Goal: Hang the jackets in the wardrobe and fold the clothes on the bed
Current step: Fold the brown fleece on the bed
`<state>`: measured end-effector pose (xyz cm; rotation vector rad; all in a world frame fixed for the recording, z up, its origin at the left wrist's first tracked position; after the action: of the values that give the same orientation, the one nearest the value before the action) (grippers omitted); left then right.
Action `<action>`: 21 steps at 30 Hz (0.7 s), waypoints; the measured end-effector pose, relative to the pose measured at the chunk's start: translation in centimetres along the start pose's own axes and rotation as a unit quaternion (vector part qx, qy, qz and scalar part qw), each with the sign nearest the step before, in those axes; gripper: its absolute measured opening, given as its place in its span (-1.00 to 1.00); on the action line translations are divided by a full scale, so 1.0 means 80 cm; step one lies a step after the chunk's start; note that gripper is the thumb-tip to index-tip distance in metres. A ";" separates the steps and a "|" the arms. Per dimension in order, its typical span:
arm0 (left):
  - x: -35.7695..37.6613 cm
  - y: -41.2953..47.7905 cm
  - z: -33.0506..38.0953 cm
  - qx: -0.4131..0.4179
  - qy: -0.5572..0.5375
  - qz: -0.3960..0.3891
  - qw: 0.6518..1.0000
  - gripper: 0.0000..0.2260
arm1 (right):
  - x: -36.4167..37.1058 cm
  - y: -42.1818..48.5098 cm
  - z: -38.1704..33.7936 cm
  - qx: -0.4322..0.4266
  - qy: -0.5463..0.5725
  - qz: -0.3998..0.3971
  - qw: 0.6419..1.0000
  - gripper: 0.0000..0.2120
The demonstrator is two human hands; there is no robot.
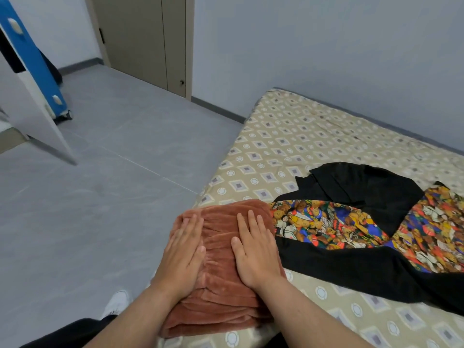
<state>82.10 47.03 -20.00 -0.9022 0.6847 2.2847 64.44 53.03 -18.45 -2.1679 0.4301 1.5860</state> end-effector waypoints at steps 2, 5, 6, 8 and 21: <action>0.002 0.000 -0.002 -0.003 0.000 -0.007 1.000 -0.44 | 0.002 0.003 0.000 0.001 0.000 -0.004 1.000 -0.42; 0.001 0.003 -0.004 -0.028 -0.007 0.011 1.000 -0.43 | -0.001 0.002 -0.001 0.001 0.008 -0.005 1.000 -0.42; 0.001 0.000 -0.005 -0.048 -0.005 0.026 0.998 -0.40 | -0.003 -0.001 -0.001 0.001 0.019 0.000 1.000 -0.42; -0.003 -0.012 -0.009 -0.132 -0.025 0.073 0.988 -0.30 | -0.012 -0.011 0.003 0.022 0.075 0.030 0.996 -0.41; -0.031 -0.064 0.019 -0.308 -0.231 0.054 0.921 -0.31 | -0.036 -0.065 0.060 0.322 0.525 -0.198 0.762 -0.40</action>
<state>86.35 50.77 -18.47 -0.5370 -0.2159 2.7239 62.08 59.92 -16.21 -2.1258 0.6380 -0.1635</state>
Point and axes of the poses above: each hand's wrist, its own y-axis towards the middle knuckle, its own x-axis out of the palm, z = x × y, the point moved 5 cm from there along y, towards the middle knuckle, and after that the axes turned 12 degrees about x, right-handed, at the moved point
